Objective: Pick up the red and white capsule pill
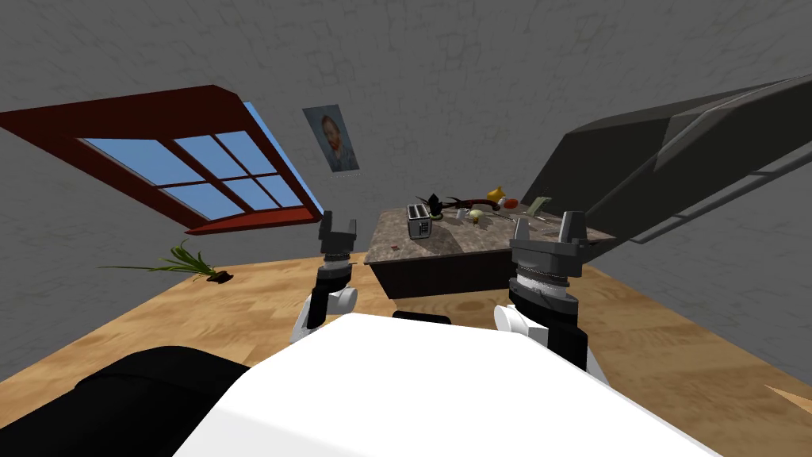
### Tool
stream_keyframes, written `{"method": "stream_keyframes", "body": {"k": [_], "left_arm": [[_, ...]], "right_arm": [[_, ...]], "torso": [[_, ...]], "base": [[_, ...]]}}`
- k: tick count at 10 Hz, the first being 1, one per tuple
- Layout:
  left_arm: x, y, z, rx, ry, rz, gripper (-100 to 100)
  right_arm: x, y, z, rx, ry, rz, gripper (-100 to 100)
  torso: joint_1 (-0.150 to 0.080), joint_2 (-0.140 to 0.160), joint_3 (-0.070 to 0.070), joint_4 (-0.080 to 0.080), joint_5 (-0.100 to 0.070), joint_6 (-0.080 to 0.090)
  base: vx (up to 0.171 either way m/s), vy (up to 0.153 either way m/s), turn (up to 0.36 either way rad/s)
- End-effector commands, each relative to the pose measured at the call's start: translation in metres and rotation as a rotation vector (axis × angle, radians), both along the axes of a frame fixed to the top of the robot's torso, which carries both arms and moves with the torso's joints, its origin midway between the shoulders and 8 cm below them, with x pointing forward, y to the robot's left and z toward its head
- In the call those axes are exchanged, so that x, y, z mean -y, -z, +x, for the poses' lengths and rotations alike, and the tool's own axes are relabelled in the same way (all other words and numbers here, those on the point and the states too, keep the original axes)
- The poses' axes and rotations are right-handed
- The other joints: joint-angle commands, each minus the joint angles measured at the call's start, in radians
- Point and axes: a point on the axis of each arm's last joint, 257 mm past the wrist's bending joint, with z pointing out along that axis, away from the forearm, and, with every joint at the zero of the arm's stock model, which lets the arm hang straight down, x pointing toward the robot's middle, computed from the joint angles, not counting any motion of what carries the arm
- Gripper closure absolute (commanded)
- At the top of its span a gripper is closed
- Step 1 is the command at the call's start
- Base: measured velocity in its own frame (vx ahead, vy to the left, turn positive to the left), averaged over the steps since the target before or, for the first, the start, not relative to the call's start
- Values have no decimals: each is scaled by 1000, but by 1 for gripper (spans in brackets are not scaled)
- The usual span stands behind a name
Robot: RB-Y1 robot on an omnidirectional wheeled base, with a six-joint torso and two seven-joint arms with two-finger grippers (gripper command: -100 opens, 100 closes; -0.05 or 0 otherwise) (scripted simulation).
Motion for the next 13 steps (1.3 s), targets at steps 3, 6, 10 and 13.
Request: {"method": "stream_keyframes", "body": {"k": [3, 6, 10, 13], "left_arm": [[-11, 17, 18, -91, 24, -26, -100], [-21, 30, 32, -162, 33, -62, -100], [-41, 48, 50, -259, 42, -134, -100], [-49, 58, 57, -308, 38, -167, -100]], "right_arm": [[0, 0, 0, 0, 0, 0, 0], [0, 0, 0, 0, 0, 0, 0], [0, 0, 0, 0, 0, 0, 0], [0, 0, 0, 0, 0, 0, 0]], "torso": [[-1, 0, 0, 0, 0, 0], [0, 0, 0, 0, 0, 0], [0, 0, 0, 0, 0, 0], [0, 0, 0, 0, 0, 0]], "base": [[18, -27, -46], [20, -14, -41], [19, -13, -45], [22, -11, -30]]}}
